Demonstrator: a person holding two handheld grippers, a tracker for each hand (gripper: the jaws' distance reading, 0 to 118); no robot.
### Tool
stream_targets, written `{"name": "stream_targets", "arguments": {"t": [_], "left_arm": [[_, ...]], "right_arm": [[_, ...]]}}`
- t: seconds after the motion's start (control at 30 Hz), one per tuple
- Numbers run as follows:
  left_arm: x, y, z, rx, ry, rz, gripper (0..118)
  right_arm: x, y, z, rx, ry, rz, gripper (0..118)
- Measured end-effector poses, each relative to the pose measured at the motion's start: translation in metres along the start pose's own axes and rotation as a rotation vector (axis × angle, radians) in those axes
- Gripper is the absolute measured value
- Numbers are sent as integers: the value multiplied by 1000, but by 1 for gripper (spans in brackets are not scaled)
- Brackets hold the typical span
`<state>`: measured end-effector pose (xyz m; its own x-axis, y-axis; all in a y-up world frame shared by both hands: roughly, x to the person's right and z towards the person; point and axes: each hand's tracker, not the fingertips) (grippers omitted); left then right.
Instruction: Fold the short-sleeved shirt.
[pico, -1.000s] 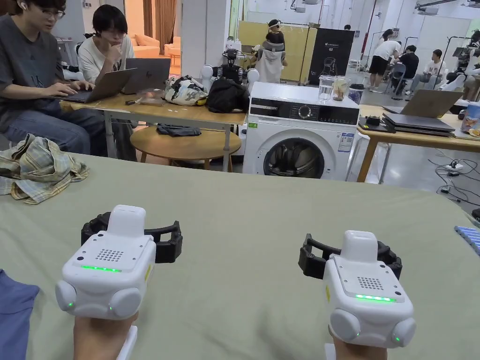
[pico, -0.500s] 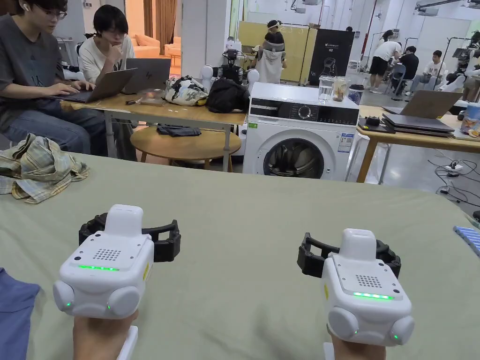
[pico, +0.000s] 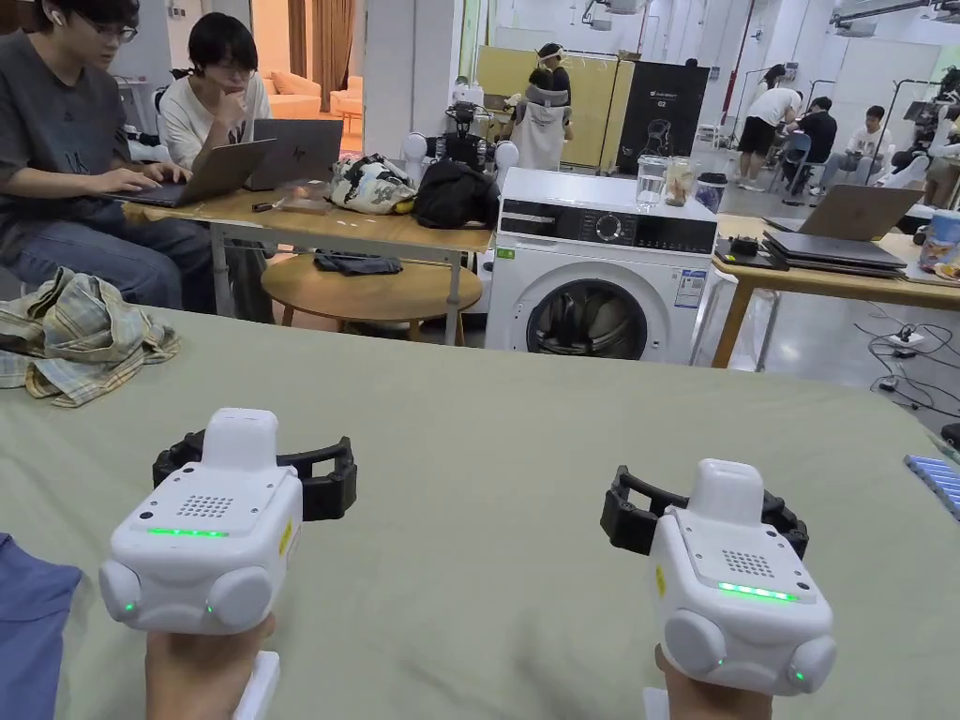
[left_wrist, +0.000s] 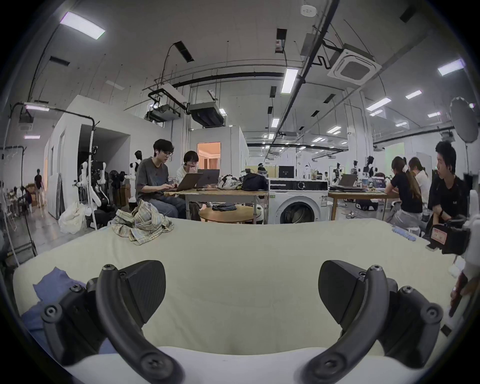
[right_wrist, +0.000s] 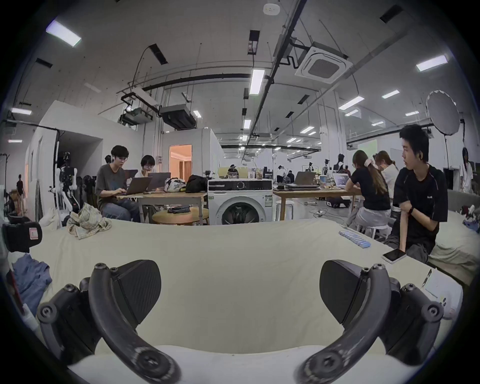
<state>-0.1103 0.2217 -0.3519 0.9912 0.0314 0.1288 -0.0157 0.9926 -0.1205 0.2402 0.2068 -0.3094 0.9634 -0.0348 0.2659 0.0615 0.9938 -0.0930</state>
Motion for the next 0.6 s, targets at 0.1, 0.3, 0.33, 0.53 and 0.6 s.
{"name": "stream_targets", "arguments": {"t": [0.1,0.3,0.33,0.53,0.6], "left_arm": [[-3,1,3,3,7,33,116],[-7,4,6,2,11,86,116],[-7,5,7,3,10,87,116],[-4,8,10,25,-26,57,82],[1,10,12,31,-17,11,19]], "right_arm": [[5,-2,-4,1,3,-30,118],[8,1,-2,-8,-5,-91,118],[8,1,-2,-9,-5,-91,118],[-1,0,2,20,-9,22,99],[-5,0,5,38,-2,41,40]]}}
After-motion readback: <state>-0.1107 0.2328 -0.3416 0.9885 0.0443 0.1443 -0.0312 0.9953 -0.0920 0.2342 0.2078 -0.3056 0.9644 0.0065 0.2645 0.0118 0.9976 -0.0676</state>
